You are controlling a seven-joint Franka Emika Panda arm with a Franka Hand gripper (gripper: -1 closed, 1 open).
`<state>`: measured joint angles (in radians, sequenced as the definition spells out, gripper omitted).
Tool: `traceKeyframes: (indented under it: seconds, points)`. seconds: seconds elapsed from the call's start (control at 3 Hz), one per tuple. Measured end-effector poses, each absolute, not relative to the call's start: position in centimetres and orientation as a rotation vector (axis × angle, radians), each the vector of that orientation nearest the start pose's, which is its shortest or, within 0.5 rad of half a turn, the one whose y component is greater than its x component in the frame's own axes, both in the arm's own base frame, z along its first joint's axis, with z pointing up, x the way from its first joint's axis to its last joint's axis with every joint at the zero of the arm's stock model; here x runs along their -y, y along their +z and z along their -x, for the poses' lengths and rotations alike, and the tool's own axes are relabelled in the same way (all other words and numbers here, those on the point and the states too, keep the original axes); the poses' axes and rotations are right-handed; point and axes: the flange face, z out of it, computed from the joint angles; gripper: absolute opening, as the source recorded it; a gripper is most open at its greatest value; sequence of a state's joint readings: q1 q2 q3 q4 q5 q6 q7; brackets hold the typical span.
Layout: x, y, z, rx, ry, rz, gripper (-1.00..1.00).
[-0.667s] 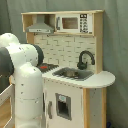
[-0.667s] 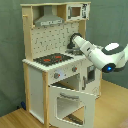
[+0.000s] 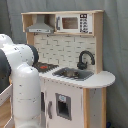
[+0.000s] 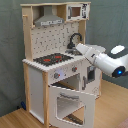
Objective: Play with the kitchen
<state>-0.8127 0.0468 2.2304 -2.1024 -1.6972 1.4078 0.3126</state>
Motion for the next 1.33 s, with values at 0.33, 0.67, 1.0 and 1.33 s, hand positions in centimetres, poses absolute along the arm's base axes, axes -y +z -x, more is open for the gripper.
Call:
traceKeyframes:
  seconds: [0.33, 0.67, 1.0, 1.33]
  points:
    - [-50.6, 50.5, -18.7, -1.102, 0.955, -1.123, 1.0]
    - [-52.1, 50.0, -17.5, -1.165, 0.964, -1.155, 1.0]
    - [-53.9, 49.6, -16.3, -1.224, 0.977, -1.191, 1.0]
    - [-55.6, 49.0, -15.2, -1.271, 0.989, -1.22, 1.0]
